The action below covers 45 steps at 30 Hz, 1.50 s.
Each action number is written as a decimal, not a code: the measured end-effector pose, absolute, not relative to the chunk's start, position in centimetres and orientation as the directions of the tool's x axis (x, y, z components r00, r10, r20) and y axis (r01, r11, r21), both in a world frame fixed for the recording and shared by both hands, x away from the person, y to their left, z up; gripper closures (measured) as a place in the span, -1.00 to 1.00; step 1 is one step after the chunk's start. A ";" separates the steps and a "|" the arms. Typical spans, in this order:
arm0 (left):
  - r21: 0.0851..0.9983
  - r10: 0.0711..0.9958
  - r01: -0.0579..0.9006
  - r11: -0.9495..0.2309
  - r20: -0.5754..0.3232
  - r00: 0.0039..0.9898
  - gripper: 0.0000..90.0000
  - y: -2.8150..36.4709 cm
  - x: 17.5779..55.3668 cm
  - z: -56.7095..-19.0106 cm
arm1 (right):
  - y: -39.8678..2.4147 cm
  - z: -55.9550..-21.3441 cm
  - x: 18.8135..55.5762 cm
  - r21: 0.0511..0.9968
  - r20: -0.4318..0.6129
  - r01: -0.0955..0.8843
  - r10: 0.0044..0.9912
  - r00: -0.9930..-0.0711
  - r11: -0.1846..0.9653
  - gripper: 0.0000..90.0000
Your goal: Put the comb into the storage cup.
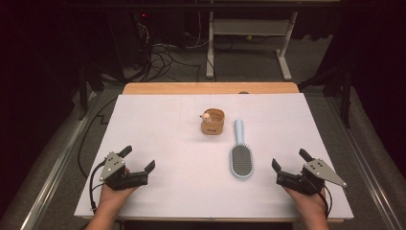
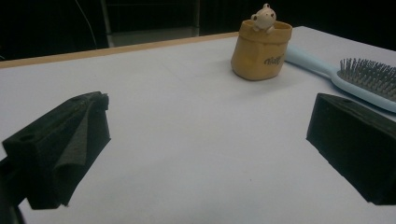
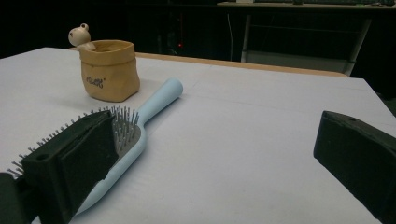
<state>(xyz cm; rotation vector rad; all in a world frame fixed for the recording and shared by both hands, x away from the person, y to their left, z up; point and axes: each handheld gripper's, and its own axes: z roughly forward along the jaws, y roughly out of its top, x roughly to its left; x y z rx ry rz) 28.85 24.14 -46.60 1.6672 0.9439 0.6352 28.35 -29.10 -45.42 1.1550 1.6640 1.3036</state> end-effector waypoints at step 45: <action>0.958 0.818 0.266 -0.112 -0.063 0.572 -0.99 24.0 29.0 -46.7 | -29.5 -45.2 28.0 0.965 0.029 0.254 0.937 -0.349 0.065 -0.09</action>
